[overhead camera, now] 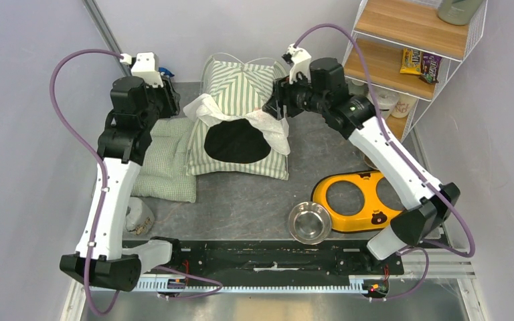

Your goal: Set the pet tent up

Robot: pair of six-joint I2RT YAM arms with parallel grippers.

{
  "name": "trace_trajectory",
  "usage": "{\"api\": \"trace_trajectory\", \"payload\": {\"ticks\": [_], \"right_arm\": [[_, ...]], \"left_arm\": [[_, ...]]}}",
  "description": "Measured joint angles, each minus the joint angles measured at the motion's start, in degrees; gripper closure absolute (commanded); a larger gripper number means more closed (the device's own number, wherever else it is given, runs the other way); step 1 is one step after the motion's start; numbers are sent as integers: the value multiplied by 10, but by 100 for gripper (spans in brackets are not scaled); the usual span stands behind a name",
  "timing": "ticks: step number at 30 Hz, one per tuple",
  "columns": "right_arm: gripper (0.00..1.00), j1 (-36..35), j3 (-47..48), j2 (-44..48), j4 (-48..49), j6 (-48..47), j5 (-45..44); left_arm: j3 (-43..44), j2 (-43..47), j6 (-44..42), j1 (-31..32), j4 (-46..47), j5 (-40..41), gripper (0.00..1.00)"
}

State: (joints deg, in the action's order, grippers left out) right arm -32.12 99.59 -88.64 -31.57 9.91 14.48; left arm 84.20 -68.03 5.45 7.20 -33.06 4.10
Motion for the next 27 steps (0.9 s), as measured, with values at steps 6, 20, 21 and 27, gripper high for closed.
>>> {"api": "trace_trajectory", "payload": {"ticks": [6,20,21,27], "right_arm": [[58,-10,-3,-46,13,-19,-29],[100,-12,-31,-47,63,-66,-74],[100,-13,-33,-45,63,-70,-87],[100,-14,-47,-9,53,-109,-160]], "left_arm": [[-26,23,16,0,15,-61,51],[-42,33,22,0,14,-91,50],[-43,34,22,0,14,-92,50],[-47,36,22,0,14,-92,51]]}}
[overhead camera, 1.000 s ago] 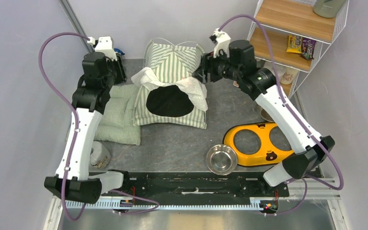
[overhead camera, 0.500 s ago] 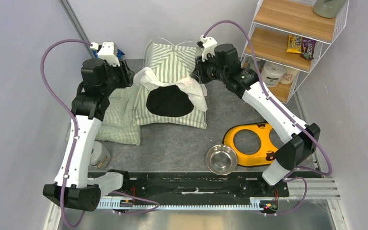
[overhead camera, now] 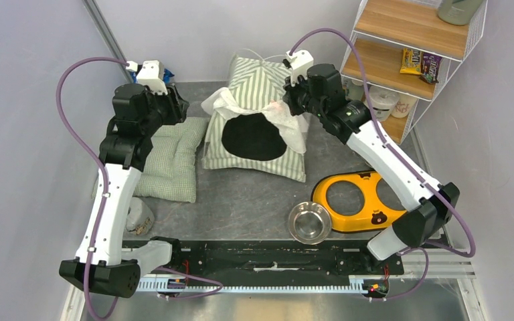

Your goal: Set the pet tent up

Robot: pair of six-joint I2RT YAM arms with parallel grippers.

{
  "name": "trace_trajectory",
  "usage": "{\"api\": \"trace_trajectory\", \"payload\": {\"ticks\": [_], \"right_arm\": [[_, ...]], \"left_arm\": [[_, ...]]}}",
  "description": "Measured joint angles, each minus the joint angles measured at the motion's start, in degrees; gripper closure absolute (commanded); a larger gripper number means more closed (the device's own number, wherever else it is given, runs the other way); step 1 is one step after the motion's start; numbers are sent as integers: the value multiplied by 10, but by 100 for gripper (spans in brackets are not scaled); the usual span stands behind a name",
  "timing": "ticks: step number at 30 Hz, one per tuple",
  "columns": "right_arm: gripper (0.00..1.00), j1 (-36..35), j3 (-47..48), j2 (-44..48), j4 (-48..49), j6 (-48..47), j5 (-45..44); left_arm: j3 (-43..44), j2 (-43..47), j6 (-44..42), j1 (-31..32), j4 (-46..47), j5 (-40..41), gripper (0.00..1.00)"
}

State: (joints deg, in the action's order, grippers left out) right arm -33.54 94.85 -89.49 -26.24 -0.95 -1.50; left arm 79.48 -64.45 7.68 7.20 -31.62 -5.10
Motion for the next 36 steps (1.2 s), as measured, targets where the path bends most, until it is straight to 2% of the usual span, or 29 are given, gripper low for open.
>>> {"api": "trace_trajectory", "payload": {"ticks": [6,13,15,16,20,22,26,31,36], "right_arm": [[100,1,-8,29,-10,-27,-44],[99,13,-64,27,6,-31,-40],[87,23,-71,27,17,-29,-29],[74,30,-73,28,23,-28,-20],[38,44,-75,29,22,-23,-3],[30,48,-75,31,17,-20,0],[21,49,-68,48,-4,-11,2],[17,43,16,62,-34,13,6],[13,-13,42,87,-12,29,13]], "left_arm": [[-7,0,2,0,0,-1,51],[-12,0,5,0,0,-10,50],[-12,0,6,0,0,-10,50],[-13,1,6,0,0,-10,50],[-18,7,6,0,0,-10,50],[-19,9,6,0,0,-10,50],[-18,16,7,0,-4,-7,50],[-1,17,23,0,-37,20,50],[15,32,39,0,-63,46,50]]}}
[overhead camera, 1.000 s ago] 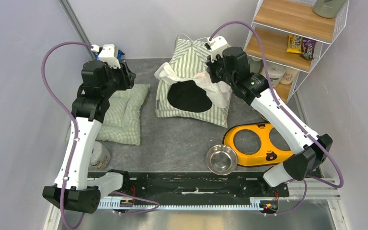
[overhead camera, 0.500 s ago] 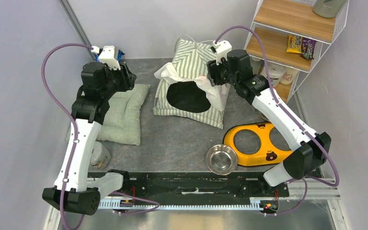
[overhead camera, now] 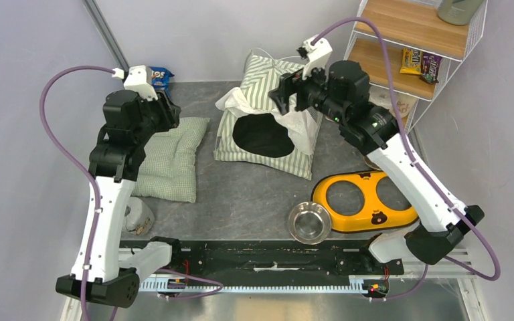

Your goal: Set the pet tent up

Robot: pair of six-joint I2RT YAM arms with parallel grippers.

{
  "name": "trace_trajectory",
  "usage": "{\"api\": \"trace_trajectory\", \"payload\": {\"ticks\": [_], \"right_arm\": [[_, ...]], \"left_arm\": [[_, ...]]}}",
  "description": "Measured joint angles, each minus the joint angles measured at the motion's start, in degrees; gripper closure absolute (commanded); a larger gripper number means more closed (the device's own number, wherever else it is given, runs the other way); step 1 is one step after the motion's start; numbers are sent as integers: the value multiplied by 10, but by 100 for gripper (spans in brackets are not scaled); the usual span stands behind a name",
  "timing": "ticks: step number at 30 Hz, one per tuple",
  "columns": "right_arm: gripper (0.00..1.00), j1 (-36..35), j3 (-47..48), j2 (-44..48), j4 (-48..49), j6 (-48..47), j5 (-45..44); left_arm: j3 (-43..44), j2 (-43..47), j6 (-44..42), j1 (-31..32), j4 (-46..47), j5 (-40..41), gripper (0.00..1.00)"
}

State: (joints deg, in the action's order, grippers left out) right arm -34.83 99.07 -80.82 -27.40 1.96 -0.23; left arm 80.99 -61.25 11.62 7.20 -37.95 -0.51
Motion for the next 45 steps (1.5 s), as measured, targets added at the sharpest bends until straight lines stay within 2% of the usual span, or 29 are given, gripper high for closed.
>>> {"api": "trace_trajectory", "payload": {"ticks": [4,8,14,19,25,33,35,37,39,40,43,45], "right_arm": [[8,-66,-6,-11,44,33,23],[8,-126,-16,-61,110,87,37],[7,-194,-30,-200,198,235,48],[7,-248,-19,-322,199,302,-14],[6,-300,73,-457,182,292,-63],[7,-297,150,-578,176,216,-63],[13,-294,169,-598,168,204,-62],[28,-294,192,-615,160,194,-59],[53,-294,210,-626,159,185,-54],[68,-294,213,-629,159,181,-51],[100,-294,218,-631,162,171,-44],[100,-293,220,-631,166,163,-44]], "left_arm": [[10,30,11,0,-27,24,50],[20,71,18,0,-47,66,50],[46,132,23,0,-68,130,50],[49,171,36,0,-74,140,50],[47,178,50,0,-97,139,50],[37,177,48,0,-122,187,50],[37,176,48,0,-125,192,50],[36,172,48,0,-126,196,50],[36,166,48,0,-126,195,50],[36,162,48,0,-126,195,50],[36,152,48,0,-125,195,50],[32,148,48,0,-125,194,50]]}}
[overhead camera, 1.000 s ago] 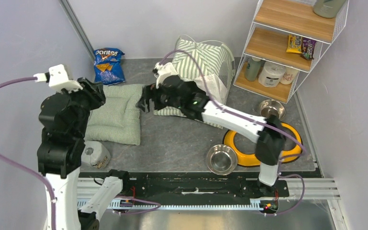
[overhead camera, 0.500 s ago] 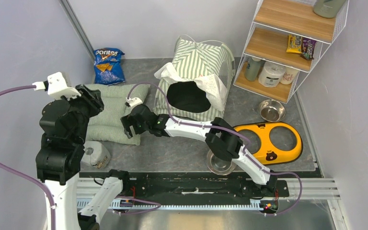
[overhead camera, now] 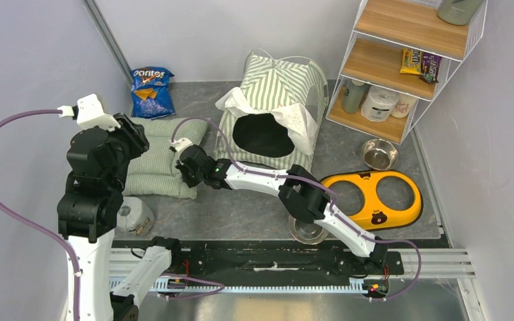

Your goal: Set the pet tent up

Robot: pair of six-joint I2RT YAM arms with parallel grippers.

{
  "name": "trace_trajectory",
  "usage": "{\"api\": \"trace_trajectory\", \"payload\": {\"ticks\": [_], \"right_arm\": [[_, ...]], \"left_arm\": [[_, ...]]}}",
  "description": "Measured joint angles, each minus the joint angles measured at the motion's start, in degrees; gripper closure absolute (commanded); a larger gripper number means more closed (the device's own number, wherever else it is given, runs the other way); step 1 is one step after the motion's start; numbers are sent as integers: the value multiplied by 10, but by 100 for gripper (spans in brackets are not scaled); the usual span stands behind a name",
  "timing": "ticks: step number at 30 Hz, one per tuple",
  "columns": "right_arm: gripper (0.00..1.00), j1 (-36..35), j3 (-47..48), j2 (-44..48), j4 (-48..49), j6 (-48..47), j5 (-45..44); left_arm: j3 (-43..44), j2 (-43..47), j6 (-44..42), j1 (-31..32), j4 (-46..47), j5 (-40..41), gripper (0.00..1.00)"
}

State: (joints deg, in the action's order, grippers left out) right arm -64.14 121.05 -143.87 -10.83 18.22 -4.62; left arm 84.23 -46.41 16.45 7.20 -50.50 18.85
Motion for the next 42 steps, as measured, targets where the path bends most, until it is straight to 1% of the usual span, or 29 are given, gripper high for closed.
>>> {"api": "trace_trajectory", "payload": {"ticks": [4,8,11,17,22,29,32,37,42], "right_arm": [[100,5,18,0,-14,-37,-1],[100,22,60,5,-31,-111,26],[100,38,66,30,-47,-172,46],[100,57,66,125,-77,-292,53],[100,54,68,194,-77,-354,54],[100,51,73,247,-89,-419,53],[100,52,66,280,-117,-440,72],[100,55,28,377,-185,-477,118],[100,54,-27,486,-250,-506,119]], "left_arm": [[-9,1,0,0,-3,-6,50],[-10,4,0,0,-5,-12,50],[-10,5,0,0,-5,-14,50],[-10,3,0,0,-4,-34,50],[-11,3,0,0,-3,-46,50],[-25,3,1,0,-2,-70,50],[-39,6,3,0,0,-85,50],[-76,24,12,0,2,-103,50],[-104,40,26,0,14,-122,50]]}}
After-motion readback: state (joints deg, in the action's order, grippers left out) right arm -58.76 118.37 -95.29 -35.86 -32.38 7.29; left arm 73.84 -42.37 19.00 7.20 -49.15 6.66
